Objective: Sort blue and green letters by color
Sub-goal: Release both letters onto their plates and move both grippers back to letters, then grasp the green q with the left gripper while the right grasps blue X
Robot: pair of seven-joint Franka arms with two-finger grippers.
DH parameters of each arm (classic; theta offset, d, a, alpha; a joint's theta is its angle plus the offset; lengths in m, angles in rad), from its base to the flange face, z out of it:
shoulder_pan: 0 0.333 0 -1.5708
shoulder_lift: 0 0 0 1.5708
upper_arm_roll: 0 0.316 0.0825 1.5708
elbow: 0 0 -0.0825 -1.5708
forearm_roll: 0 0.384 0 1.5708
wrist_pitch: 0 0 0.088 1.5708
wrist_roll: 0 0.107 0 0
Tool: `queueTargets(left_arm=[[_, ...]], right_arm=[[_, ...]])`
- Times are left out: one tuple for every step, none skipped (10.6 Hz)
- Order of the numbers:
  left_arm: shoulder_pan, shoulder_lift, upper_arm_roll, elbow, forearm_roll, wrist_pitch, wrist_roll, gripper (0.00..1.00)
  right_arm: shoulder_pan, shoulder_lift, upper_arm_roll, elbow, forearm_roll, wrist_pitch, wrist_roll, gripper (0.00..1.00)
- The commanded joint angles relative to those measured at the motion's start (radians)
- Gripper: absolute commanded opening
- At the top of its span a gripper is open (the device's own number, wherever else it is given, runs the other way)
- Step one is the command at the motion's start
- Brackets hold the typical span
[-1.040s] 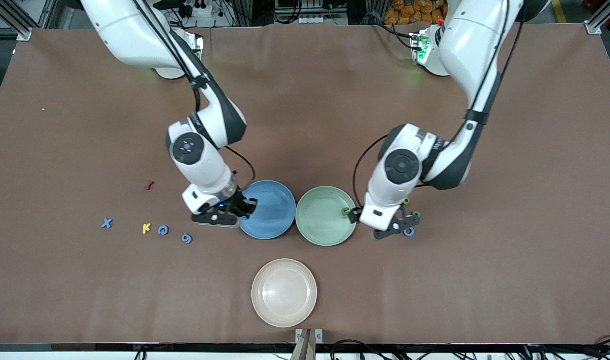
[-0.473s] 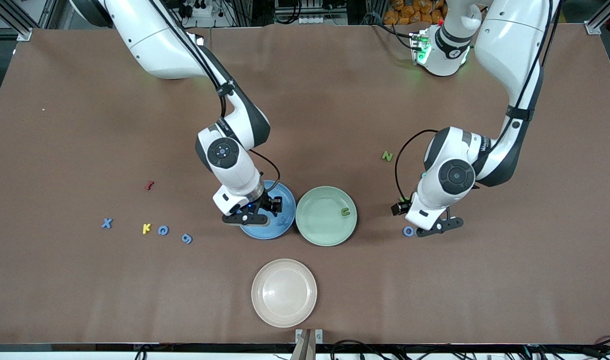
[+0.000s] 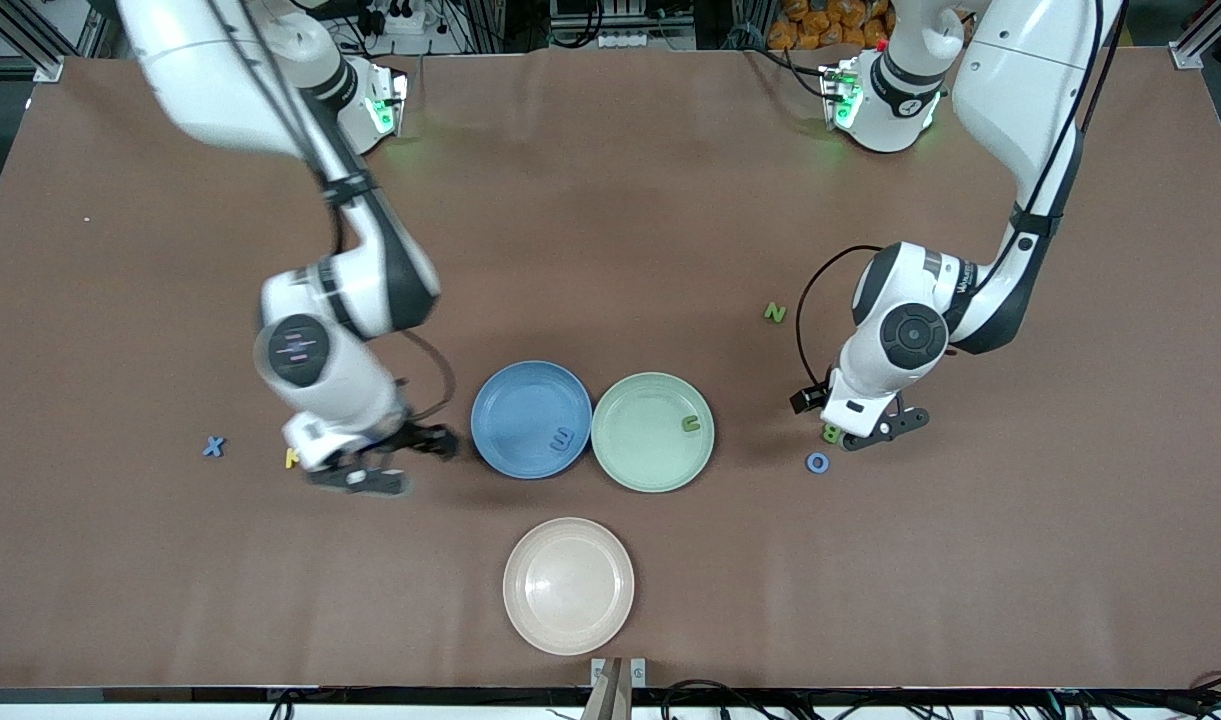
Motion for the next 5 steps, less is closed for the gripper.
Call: queueTargets(left_arm=[[-0.002, 0.007, -0.006, -0.023, 0.008, 0.031, -0.076, 0.94], [-0.002, 0.016, -0.006, -0.022, 0.008, 0.048, -0.082, 0.93], [-0.001, 0.025, -0.004, -0.022, 0.008, 0.076, -0.082, 0.92], [0.001, 0.044, -0.006, -0.022, 0.008, 0.1, -0.084, 0.9], [0.002, 0.057, -0.006, -0.022, 0.008, 0.122, -0.087, 0.9]], right_arm=[[-0.217, -0.037, 0.014, -0.022, -0.001, -0.031, -0.257, 1.0], [-0.28, -0.028, 0.014, -0.022, -0.005, -0.028, -0.357, 1.0], [-0.332, -0.026, 0.013, -0.025, -0.007, -0.025, -0.443, 1.0], [-0.377, -0.034, 0.011, -0.037, -0.007, -0.022, -0.486, 1.0], [-0.409, -0.038, 0.01, -0.043, -0.005, -0.019, -0.493, 1.0]])
